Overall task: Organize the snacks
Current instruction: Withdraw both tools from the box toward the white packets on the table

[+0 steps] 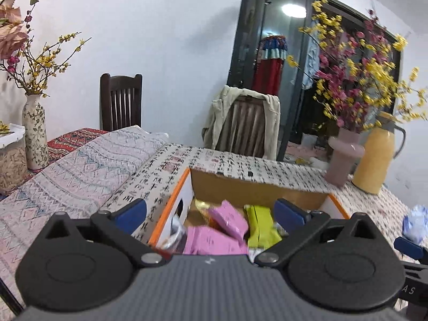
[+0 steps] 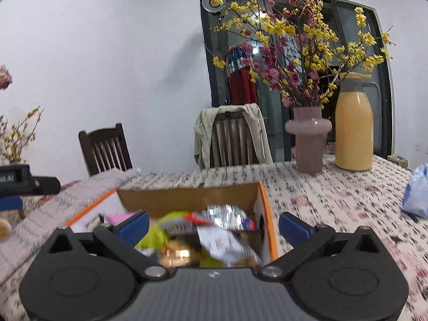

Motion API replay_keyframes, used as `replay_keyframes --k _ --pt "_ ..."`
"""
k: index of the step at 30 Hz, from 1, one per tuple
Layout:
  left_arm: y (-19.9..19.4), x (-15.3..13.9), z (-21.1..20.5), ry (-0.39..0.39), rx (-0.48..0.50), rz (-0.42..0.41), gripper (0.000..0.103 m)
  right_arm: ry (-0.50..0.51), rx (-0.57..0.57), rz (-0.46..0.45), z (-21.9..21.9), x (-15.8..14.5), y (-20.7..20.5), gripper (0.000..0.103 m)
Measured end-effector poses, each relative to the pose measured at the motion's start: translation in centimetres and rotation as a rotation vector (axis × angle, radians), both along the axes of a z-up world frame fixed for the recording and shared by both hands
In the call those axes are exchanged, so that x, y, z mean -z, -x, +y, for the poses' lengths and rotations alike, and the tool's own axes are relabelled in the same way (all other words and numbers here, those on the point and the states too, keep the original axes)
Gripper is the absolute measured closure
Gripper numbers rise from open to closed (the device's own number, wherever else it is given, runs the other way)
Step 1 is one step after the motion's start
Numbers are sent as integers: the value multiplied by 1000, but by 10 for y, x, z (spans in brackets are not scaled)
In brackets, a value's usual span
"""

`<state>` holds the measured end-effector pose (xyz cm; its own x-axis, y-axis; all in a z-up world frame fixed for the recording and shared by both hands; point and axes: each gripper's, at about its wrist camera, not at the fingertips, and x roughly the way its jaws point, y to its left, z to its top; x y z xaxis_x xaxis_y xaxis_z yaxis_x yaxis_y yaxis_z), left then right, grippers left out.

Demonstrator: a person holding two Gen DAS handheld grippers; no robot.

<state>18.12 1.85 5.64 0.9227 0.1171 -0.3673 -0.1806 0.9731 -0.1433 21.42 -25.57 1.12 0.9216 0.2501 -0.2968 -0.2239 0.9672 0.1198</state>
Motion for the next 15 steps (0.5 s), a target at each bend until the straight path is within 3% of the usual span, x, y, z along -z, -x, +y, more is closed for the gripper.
replay_keyframes --k 11,15 --pt "30 54 8 -59 9 122 0 37 -22 137 -17 49 34 0" --pt "34 71 14 -55 -2 125 0 42 -28 148 -17 58 35 0"
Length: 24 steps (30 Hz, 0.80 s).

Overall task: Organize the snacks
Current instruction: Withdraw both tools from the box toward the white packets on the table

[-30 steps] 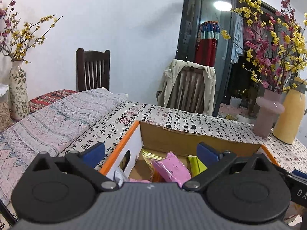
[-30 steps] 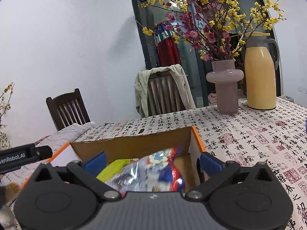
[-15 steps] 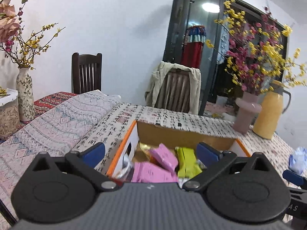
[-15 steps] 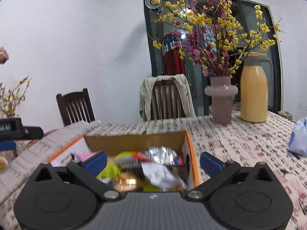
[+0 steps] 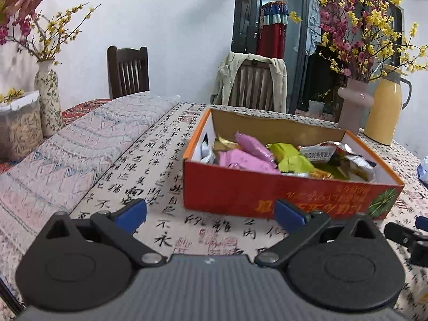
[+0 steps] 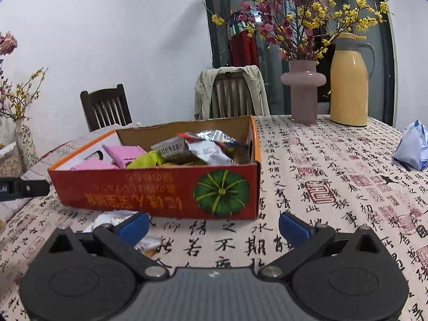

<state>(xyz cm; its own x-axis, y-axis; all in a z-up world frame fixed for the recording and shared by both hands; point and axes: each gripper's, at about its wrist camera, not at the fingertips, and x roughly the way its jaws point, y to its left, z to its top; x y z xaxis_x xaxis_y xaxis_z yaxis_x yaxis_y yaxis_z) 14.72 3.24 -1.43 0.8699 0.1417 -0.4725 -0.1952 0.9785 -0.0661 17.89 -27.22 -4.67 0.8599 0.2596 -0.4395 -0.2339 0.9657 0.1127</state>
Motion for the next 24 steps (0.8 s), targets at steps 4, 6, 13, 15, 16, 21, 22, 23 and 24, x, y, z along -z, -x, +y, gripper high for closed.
replay_keyframes --k 4,6,13,15,16,21,22,23,24 --pt "-1 15 2 -7 -6 -6 0 -5 0 -4 1 4 2 0" --pt "-1 17 2 -5 -3 -15 0 -14 -2 -4 0 4 1 0" --pt "-1 17 5 25 5 -26 0 -35 -5 4 -2 3 -1 0" --pt "-1 17 7 36 6 -26 0 -37 -3 8 -2 3 -2 0" --pt "-1 18 8 40 8 -27 0 -38 -3 10 -2 3 -3 0" --pt "-1 18 7 43 14 -28 0 -40 1 18 -2 4 -4 0" --pt "-1 18 7 44 16 -29 0 -40 3 19 -2 4 -4 0" --pt "-1 18 7 46 16 -29 0 -41 5 21 -2 4 -4 0" --pt "-1 18 8 48 16 -29 0 -41 6 23 -2 4 -5 0"
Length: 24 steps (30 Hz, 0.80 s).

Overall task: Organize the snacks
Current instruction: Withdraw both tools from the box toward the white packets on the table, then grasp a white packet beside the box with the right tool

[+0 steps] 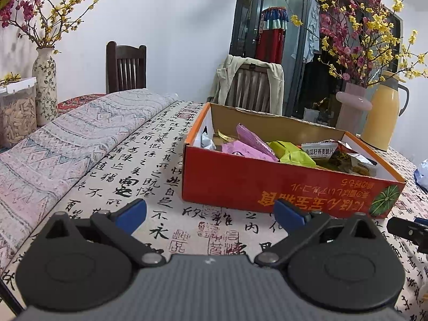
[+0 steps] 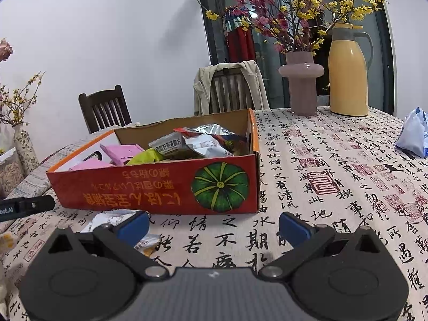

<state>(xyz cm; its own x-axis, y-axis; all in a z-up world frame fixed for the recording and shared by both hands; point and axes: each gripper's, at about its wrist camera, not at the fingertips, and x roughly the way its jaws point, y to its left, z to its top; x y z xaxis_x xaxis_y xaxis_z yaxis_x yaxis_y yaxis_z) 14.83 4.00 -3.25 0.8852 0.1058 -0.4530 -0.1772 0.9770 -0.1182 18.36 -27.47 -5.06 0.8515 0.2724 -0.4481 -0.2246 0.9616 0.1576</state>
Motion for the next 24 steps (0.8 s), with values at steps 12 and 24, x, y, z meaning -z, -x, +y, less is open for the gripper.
replay_keyframes --k 12,24 --pt "1 0 4 29 5 -2 0 70 -47 35 38 -8 15 0" --pt "3 0 7 49 8 -10 0 143 -14 178 85 6 -3 0"
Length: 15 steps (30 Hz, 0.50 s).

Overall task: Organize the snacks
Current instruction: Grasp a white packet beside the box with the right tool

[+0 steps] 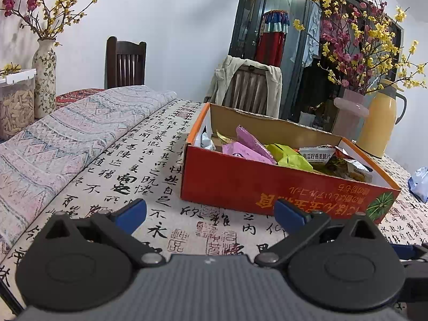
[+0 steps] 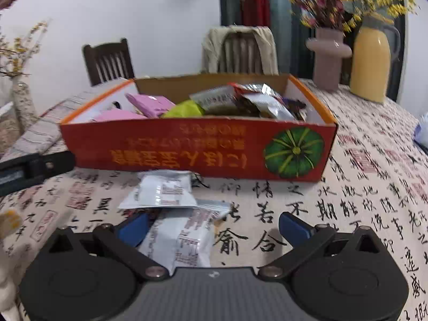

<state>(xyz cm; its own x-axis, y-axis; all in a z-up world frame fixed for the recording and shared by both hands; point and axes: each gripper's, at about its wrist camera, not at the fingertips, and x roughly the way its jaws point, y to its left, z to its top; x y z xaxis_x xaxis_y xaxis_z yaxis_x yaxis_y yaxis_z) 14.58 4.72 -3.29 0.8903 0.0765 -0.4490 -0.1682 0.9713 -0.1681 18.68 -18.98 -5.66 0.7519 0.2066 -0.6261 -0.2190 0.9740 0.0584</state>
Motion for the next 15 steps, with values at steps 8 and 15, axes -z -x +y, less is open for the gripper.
replay_keyframes --k 8,15 --pt "1 0 0 5 -2 -3 0 59 11 38 3 2 -3 0" --pt "1 0 0 7 -3 -4 0 56 -17 46 0 0 -3 7"
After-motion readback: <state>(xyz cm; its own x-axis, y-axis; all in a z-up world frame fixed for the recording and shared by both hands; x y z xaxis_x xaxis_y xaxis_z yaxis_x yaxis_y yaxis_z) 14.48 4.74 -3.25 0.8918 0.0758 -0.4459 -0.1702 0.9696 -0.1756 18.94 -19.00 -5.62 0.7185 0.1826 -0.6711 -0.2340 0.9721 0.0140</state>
